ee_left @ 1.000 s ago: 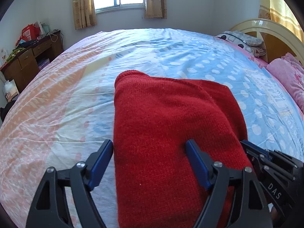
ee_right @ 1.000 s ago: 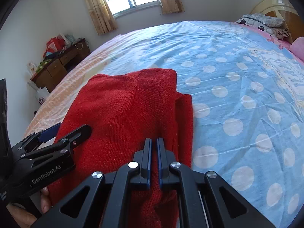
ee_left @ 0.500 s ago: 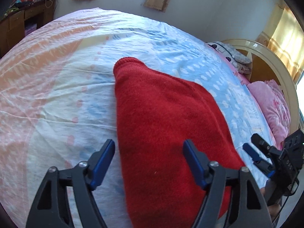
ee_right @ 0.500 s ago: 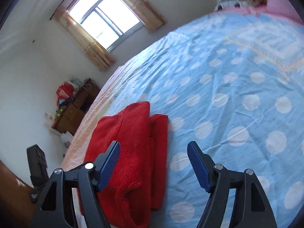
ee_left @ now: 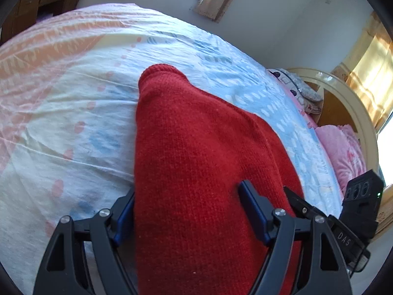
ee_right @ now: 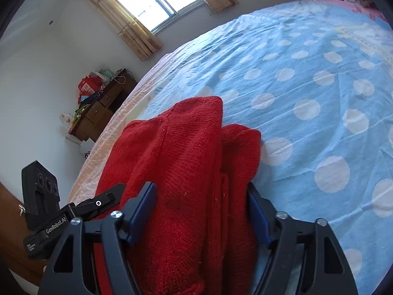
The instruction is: Fold small clothes
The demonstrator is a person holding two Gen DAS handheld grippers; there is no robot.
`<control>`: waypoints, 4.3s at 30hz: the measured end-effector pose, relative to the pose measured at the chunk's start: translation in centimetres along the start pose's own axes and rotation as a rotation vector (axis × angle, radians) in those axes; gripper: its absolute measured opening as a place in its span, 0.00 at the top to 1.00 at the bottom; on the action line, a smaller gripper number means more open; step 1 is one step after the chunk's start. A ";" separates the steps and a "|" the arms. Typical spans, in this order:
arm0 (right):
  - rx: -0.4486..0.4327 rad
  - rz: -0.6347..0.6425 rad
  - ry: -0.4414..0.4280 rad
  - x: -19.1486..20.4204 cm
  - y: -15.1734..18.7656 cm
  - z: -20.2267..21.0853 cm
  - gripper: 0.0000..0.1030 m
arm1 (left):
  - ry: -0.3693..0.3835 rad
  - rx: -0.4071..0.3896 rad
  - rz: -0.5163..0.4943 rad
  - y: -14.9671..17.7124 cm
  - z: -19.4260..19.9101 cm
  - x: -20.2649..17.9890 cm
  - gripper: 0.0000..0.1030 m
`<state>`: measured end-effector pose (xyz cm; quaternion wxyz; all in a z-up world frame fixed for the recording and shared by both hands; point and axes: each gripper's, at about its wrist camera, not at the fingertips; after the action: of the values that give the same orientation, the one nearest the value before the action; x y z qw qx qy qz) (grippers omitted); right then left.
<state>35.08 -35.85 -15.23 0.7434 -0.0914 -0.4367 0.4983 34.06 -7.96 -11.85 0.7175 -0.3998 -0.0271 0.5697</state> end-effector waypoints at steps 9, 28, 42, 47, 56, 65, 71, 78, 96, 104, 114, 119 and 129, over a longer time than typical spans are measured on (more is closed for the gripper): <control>-0.033 0.057 0.062 0.6 0.5 0.2 0.55 | -0.094 -0.036 -0.057 0.1 0.2 -1.0 0.32; -0.065 0.112 0.160 2.1 0.8 0.5 0.66 | -0.109 -0.060 -0.076 0.2 0.4 -1.6 0.43; -0.018 -0.077 0.068 3.0 4.0 7.3 0.72 | -0.136 0.115 -0.174 2.2 3.7 -4.1 0.57; 0.019 -0.146 0.054 1.5 6.5 9.7 0.72 | -0.127 0.148 -0.190 3.8 4.2 -5.1 0.45; 0.010 -0.187 0.053 -0.7 7.9 9.1 0.61 | -0.155 0.145 -0.178 3.3 2.5 -5.1 0.24; -0.046 -0.267 0.014 -2.9 7.0 8.8 0.44 | -0.143 0.111 -0.183 3.6 2.0 -4.9 0.24; -0.084 -0.073 0.121 -0.3 7.5 7.7 0.42 | -0.089 0.104 -0.161 3.6 1.7 -4.1 0.24; -0.130 0.114 0.226 2.9 8.4 7.3 0.66 | -0.115 0.050 -0.212 4.4 2.2 -4.9 0.30; -0.192 0.113 0.212 5.5 11.8 14.4 0.73 | -0.172 0.047 -0.257 9.0 7.5 -8.4 0.60; -0.198 0.145 0.224 6.6 15.2 18.2 0.73 | -0.185 0.034 -0.267 11.8 10.5 -9.9 0.60; -0.205 0.194 0.211 9.1 17.3 19.6 0.73 | -0.242 -0.006 -0.267 13.4 13.4 -9.2 0.61; -0.191 0.225 0.181 11.1 18.1 19.2 0.73 | -0.268 -0.031 -0.235 13.5 15.0 -7.5 0.61; -0.160 0.294 0.118 15.6 19.0 17.1 0.73 | -0.331 -0.083 -0.169 13.3 17.6 -3.9 0.61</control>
<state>11.78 -18.93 -7.08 0.6772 -0.2423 -0.4122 0.5592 13.40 -1.25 -6.28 0.7314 -0.3260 -0.2018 0.5640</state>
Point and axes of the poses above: each gripper's, at about its wrist camera, not at the fingertips, and z roughly against the way its jaws point, x to its left, y to its underside, and after that the axes turned 4 degrees about -z, right-handed
